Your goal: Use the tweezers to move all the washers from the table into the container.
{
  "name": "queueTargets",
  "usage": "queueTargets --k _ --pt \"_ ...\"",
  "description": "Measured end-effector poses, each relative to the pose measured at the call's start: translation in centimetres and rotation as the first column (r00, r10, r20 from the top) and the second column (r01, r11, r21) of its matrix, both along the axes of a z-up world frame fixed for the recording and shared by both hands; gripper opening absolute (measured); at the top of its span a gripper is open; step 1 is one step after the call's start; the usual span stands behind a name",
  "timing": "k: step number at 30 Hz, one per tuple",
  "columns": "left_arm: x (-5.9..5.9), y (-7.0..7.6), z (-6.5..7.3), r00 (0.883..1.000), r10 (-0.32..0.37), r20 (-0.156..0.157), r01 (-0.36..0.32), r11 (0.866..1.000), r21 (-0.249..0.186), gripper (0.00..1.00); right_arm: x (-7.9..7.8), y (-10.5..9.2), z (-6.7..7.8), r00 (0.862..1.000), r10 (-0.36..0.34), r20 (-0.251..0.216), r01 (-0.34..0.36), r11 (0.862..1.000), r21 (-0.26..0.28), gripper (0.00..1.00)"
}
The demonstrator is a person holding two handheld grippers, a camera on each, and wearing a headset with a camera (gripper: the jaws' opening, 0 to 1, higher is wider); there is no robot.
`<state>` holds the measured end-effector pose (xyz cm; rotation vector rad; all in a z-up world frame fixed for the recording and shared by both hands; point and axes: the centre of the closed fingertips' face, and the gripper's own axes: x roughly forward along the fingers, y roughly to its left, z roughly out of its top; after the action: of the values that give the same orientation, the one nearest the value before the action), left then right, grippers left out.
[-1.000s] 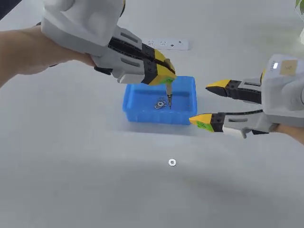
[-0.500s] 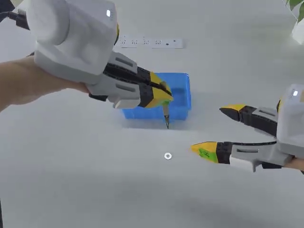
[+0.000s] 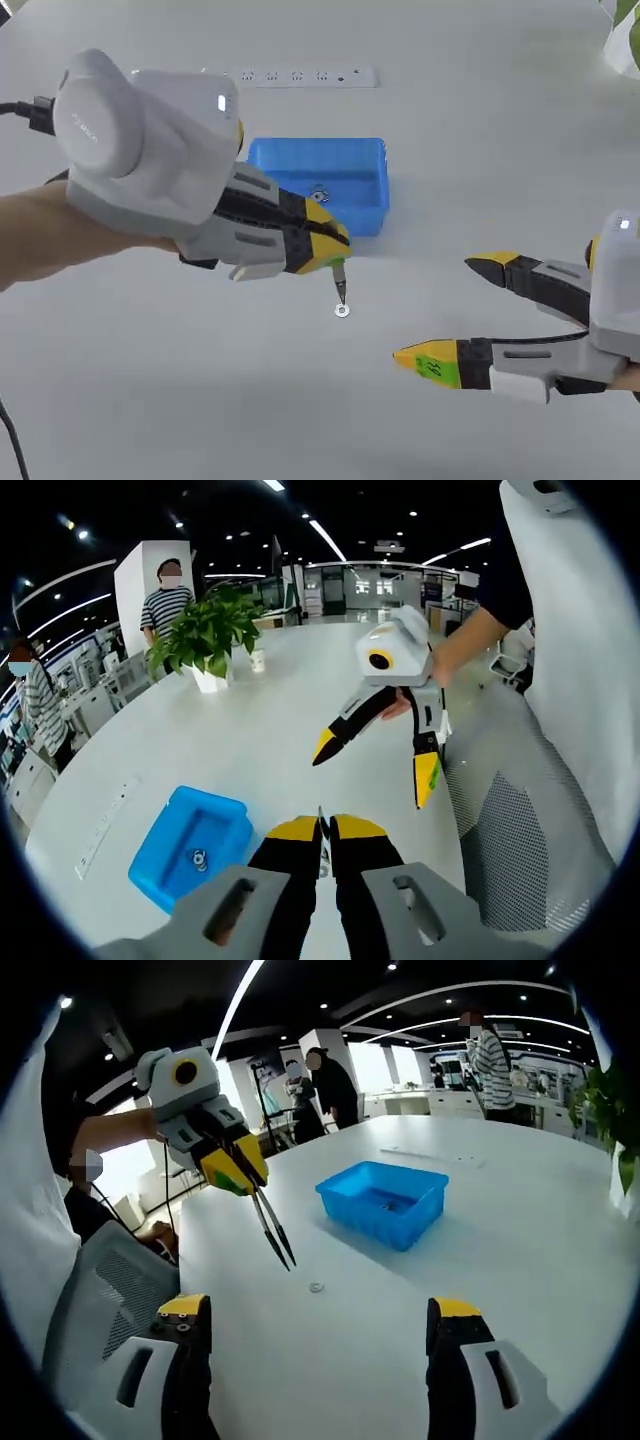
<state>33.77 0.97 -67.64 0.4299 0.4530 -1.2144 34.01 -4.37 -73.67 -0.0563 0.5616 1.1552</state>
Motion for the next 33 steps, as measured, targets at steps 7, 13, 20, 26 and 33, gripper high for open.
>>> queueTargets --k 7,13,20,26,33 --pt "0.2 0.1 -0.7 1.000 0.015 0.006 -0.015 1.000 0.016 0.07 -0.7 0.4 0.1 1.000 0.028 -0.005 -0.028 1.000 0.010 0.95" --pt "0.4 0.0 -1.4 1.000 0.015 0.002 -0.015 1.000 0.021 0.07 -1.1 0.6 -0.2 0.998 0.061 0.005 -0.061 0.998 -0.007 0.96" --pt "0.7 0.3 -2.0 1.000 0.021 -0.009 -0.021 0.999 0.027 0.07 -1.2 0.7 -0.1 0.995 0.095 0.015 -0.094 0.995 -0.014 0.96" --pt "0.9 0.4 -2.3 1.000 0.025 -0.005 -0.024 0.999 0.033 0.07 -1.1 1.0 0.0 0.992 0.124 0.013 -0.124 0.992 -0.008 0.95" --pt "1.1 0.2 -3.4 1.000 0.009 -0.012 -0.008 0.998 0.062 0.07 -1.5 1.3 -0.3 0.990 0.140 0.006 -0.139 0.990 -0.009 0.94"
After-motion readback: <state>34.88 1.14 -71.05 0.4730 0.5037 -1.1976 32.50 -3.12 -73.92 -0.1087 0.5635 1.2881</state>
